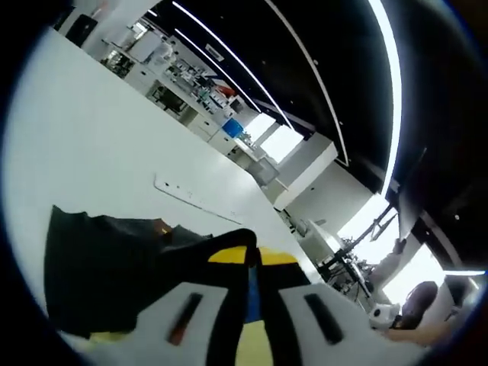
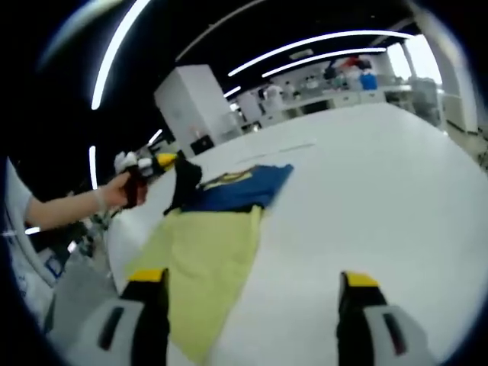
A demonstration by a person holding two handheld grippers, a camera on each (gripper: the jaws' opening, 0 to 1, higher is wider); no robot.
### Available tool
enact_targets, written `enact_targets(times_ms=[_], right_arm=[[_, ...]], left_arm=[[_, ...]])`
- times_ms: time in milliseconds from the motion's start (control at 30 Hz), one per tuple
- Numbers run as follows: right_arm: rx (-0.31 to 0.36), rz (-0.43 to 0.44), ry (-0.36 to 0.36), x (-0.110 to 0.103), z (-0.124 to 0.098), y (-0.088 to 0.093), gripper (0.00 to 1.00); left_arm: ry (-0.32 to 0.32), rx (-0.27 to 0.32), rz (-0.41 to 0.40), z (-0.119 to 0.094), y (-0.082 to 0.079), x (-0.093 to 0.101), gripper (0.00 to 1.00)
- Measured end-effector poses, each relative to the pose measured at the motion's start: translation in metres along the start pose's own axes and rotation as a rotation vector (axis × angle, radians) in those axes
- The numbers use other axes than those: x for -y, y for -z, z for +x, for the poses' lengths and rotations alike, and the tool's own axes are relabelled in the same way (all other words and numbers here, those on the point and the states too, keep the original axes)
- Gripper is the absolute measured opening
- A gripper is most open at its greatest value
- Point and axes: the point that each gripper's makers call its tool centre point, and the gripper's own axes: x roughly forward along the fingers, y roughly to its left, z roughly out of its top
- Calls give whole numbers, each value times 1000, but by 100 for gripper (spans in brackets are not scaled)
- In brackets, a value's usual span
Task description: Fold the garment on the visible template until the final outline fits inside the template.
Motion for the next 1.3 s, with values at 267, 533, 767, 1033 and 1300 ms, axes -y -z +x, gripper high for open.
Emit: enact_targets(times_ms=[267, 533, 767, 1033, 1300], right_arm=[[-1, 24, 14, 4, -6, 8, 91], [7, 48, 32, 13, -11, 13, 91], [7, 64, 41, 18, -13, 16, 91], [11, 71, 39, 19, -13, 16, 91], [30, 74, 31, 16, -14, 11, 90]], left_arm=[[54, -66, -27, 41, 41, 25, 0], [48, -167, -33, 62, 89, 24, 0], [63, -255, -29, 72, 127, 33, 0], [8, -349, 74, 75, 155, 8, 1], [27, -389, 173, 72, 167, 10, 15]])
